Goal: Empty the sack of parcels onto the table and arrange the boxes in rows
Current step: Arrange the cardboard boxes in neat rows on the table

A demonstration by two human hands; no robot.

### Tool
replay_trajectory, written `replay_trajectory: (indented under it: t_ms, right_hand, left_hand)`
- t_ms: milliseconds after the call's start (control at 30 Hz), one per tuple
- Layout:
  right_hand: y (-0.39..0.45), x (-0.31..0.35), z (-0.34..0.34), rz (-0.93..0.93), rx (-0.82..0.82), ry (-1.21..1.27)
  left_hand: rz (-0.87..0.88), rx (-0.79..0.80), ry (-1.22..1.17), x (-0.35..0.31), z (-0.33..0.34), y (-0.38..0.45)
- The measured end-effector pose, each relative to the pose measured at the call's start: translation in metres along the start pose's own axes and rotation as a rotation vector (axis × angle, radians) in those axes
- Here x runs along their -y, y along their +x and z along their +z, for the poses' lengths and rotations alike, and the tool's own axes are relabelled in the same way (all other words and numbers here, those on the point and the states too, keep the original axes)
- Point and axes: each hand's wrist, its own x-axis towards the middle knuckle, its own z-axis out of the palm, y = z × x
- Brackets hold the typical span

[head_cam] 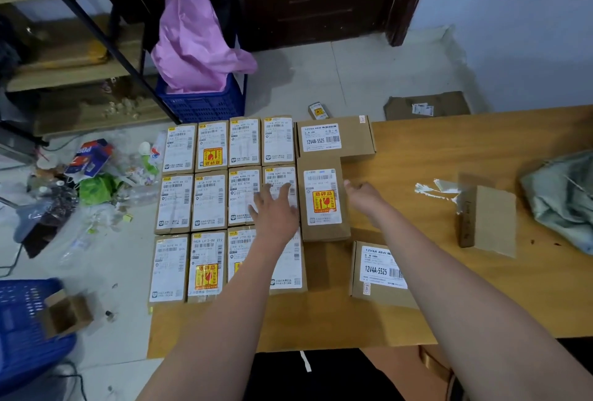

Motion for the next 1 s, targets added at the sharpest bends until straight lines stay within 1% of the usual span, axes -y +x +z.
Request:
replay_trajectory:
  t_ms: [33, 100, 167, 267, 333, 367, 400, 433, 467, 500, 567, 633, 700, 767, 833, 900, 967, 1000]
  right_hand:
    - [-0.003, -0.002, -0.008, 0.006, -0.023, -0.034]
    - [-0.002, -0.012, -0.025, 0.009, -0.053, -0.104]
    - [-0.009, -0.024, -0.046, 0.030, -0.083, -0.187]
    - [-0.005, -0.048, -0.066, 0.099, -0.109, -0.299]
    - [0.003, -0.074, -0.079, 0.162, -0.105, -0.369]
    - [-0.005, -0.080, -0.085, 0.201, -0.073, -0.449]
    - [-0.006, -0.089, -0.089, 0.206, -0.078, -0.478]
    - [-0.016, -0.096, -0.092, 0.220, -0.056, -0.523]
    - [-0.018, -0.107, -0.093, 0.217, -0.040, -0.545]
    - [-0.021, -0.115, -0.095, 0.218, -0.022, -0.598]
    - [-0.031, -0.125, -0.097, 0.225, 0.007, -0.660]
    - [-0.032, -0.134, -0.094, 0.220, 0.068, -0.625]
    - [-0.041, -0.137, -0.091, 0.230, 0.131, -0.596]
    - [-0.042, -0.143, -0.088, 0.213, 0.171, -0.562]
    - [-0.042, -0.145, -0.087, 0.179, 0.180, -0.533]
    - [-0.045, -0.146, -0.092, 0.193, 0.200, -0.486]
    - [-0.047, -0.148, -0.105, 0.208, 0.183, -0.385]
    - [-0.047, -0.148, -0.112, 0.214, 0.186, -0.288]
  left_hand:
    - [0.018, -0.042, -0.040, -0.008, -0.002, -0.004]
    - [0.065, -0.063, -0.155, -0.028, -0.005, -0.011]
    - [0.103, -0.050, -0.226, -0.051, -0.006, -0.023]
    - [0.114, -0.001, -0.225, -0.075, -0.003, -0.044]
    - [0.108, 0.118, -0.180, -0.087, 0.006, -0.059]
    - [0.088, 0.220, -0.173, -0.090, 0.014, -0.066]
    - [0.046, 0.343, -0.206, -0.092, 0.023, -0.071]
    - [-0.017, 0.469, -0.256, -0.092, 0.032, -0.076]
    - [-0.084, 0.558, -0.291, -0.091, 0.039, -0.080]
    - [-0.120, 0.602, -0.297, -0.088, 0.048, -0.082]
    - [-0.130, 0.607, -0.299, -0.082, 0.062, -0.084]
    - [-0.151, 0.629, -0.396, -0.078, 0.073, -0.085]
    - [-0.225, 0.687, -0.527, -0.078, 0.070, -0.095]
    - [-0.257, 0.727, -0.591, -0.078, 0.065, -0.105]
    - [-0.263, 0.728, -0.619, -0.076, 0.065, -0.109]
    - [-0.280, 0.747, -0.692, -0.074, 0.067, -0.110]
    - [-0.292, 0.750, -0.729, -0.075, 0.063, -0.111]
    - [-0.292, 0.754, -0.732, -0.075, 0.060, -0.111]
